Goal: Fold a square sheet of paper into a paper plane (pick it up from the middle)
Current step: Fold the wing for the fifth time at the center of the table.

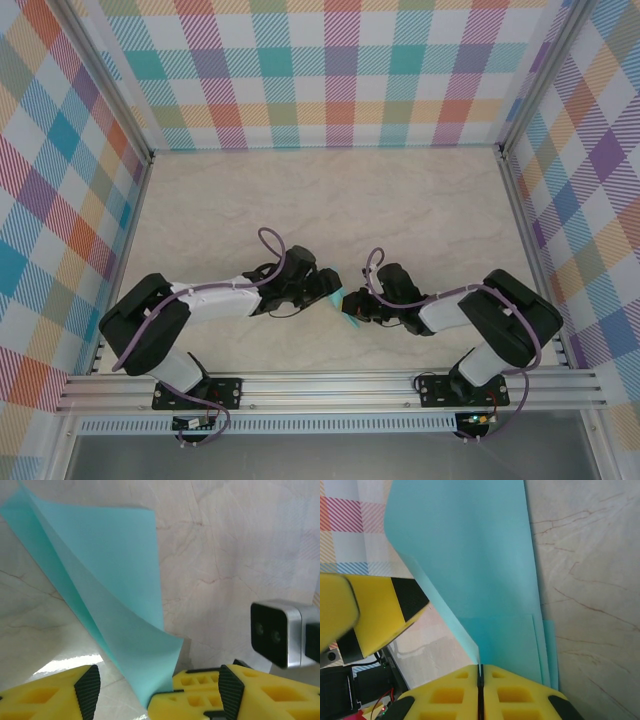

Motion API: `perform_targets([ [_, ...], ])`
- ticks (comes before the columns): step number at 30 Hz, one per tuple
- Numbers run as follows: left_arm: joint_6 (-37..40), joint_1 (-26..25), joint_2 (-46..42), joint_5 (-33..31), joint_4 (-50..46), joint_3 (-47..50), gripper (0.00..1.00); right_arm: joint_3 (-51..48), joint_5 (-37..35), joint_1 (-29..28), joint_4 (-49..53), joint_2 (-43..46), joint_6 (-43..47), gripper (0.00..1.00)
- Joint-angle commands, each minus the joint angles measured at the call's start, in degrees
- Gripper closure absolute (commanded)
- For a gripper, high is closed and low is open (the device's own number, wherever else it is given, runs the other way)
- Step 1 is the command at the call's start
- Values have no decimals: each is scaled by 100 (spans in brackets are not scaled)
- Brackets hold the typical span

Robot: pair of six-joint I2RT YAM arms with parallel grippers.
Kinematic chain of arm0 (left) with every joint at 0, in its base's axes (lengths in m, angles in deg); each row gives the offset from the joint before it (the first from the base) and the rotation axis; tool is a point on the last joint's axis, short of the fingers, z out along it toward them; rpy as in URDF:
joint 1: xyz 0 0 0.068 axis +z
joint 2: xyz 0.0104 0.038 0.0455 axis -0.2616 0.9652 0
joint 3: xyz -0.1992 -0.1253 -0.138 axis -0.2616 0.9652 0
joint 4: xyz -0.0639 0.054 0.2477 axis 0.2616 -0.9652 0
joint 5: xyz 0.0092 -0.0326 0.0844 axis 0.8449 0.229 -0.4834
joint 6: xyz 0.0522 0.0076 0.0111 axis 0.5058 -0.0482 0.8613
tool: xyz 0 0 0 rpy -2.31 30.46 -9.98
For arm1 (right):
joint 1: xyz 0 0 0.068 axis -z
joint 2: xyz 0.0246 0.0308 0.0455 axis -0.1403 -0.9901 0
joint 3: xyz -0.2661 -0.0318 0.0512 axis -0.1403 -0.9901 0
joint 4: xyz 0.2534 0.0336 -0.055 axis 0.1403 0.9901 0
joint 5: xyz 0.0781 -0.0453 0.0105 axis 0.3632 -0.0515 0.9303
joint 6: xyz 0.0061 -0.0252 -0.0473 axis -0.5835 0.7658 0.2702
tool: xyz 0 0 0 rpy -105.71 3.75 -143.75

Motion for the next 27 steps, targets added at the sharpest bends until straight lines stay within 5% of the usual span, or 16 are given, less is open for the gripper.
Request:
perform_targets([
  [1,-448,-11,-110,-615,-823,-260,27,152,17,18,446,287,459,89],
  [7,-530,-3,243,-640,-1909,-1004,23,275,18,-2,954,504,1090,87],
  [14,-784,97,536,-405,-1983,-1219,26,461,-206,-180,1656,753,1915,85],
  [22,-844,141,727,-252,-2325,-1485,43,529,-316,-299,1964,897,2351,83],
  [27,-837,151,783,-217,-2427,-1578,64,560,-430,-328,2064,862,2460,83],
])
